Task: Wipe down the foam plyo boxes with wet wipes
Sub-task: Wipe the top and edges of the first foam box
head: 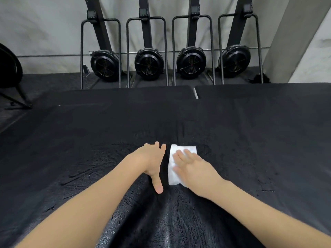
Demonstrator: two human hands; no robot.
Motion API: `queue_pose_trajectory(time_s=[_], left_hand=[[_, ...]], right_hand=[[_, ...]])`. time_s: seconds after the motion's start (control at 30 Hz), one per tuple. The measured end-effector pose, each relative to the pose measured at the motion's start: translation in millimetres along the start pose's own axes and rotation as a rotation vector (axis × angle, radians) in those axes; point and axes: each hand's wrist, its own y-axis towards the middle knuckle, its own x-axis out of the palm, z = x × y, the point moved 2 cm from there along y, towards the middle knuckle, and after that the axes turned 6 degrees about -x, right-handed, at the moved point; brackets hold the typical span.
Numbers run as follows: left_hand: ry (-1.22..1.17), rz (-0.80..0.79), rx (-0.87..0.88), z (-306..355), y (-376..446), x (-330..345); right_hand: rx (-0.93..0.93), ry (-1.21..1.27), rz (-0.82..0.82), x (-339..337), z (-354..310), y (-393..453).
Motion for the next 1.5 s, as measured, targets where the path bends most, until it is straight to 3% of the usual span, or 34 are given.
queue_pose_trajectory(time_s=[0.2,0.27,0.37,0.43,0.6,0.7,0.8,0.93,1.03,1.2,1.33,1.5], left_hand=[[0.003,0.027,0.053,-6.4,-9.7,-3.7],[-0.083,0.03,0.054,-14.1,-6.8,-10.7],[-0.224,0.12,0.013,-24.2,2.3,-30.7],[-0.204,0.142,-0.003,-25.1,10.7,-39.6],[-0.174,0.044,-0.052,-26.7,35.9,-37.4],[-0.14,0.007,-0.049,-25.7,45.5,-36.3],[-0.142,-0.023,-0.044,-22.6,50.8,-38.8],[-0.017,-0.062,-0.043,-12.6,60.6,-48.8],[0.03,-0.071,-0.057,-10.3,68.0,-50.2],[0.06,-0.012,-0.018,-16.1,65.6,-50.4],[0.063,-0.001,-0.027,-16.1,66.6,-49.9],[0.077,0.026,-0.005,-15.9,69.8,-48.9]], right_hand=[[0.221,0.007,-0.192,13.0,57.0,18.0],[0.217,0.01,-0.2,10.0,51.2,3.2],[0.121,-0.017,-0.089,-3.3,21.6,-13.9],[0.045,-0.017,-0.055,-1.0,13.2,-6.9],[0.095,-0.021,-0.055,21.9,55.7,42.6],[0.191,-0.055,-0.196,37.6,103.8,48.4],[0.265,-0.041,-0.213,38.9,111.3,30.4],[0.137,-0.037,-0.055,26.3,68.4,5.5],[0.023,-0.006,-0.09,32.0,58.8,25.5],[0.148,-0.017,-0.046,40.1,108.5,74.4],[0.219,-0.039,-0.209,47.3,122.0,77.3],[0.054,-0.044,-0.058,37.0,71.1,59.1]])
